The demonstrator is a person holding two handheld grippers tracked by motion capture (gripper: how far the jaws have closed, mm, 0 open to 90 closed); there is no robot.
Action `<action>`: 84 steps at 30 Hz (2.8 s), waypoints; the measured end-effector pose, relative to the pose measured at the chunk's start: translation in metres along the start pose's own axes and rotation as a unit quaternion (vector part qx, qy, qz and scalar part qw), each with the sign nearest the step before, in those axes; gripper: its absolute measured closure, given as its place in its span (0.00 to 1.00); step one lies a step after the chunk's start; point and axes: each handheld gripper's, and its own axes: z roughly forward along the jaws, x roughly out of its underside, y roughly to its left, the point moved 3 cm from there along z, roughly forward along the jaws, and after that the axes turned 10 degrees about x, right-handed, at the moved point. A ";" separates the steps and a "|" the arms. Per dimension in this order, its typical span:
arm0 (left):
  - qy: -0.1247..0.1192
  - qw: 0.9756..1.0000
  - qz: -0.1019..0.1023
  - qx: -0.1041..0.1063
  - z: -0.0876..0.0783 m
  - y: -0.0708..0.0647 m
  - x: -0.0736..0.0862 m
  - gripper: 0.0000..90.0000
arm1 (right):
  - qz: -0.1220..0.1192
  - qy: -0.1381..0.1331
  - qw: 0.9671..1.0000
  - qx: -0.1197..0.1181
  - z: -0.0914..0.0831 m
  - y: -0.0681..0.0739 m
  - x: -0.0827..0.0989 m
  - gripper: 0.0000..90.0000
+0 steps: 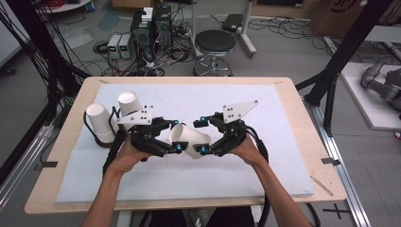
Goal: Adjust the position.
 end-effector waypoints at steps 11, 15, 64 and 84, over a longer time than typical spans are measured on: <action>-0.005 1.000 0.001 0.001 -0.003 -0.002 -0.002 0.36 | -0.008 0.014 1.000 -0.009 0.008 0.003 0.004 0.22; -0.006 1.000 0.001 0.002 -0.005 -0.002 -0.002 0.36 | -0.009 0.019 1.000 -0.007 0.009 0.004 0.007 0.22; 0.007 1.000 0.002 -0.004 -0.004 -0.001 -0.002 0.33 | -0.015 0.019 1.000 -0.001 0.006 0.002 0.015 0.36; -0.012 1.000 -0.007 -0.010 -0.018 0.000 -0.003 0.06 | -0.015 0.019 1.000 -0.002 0.002 0.001 0.015 0.36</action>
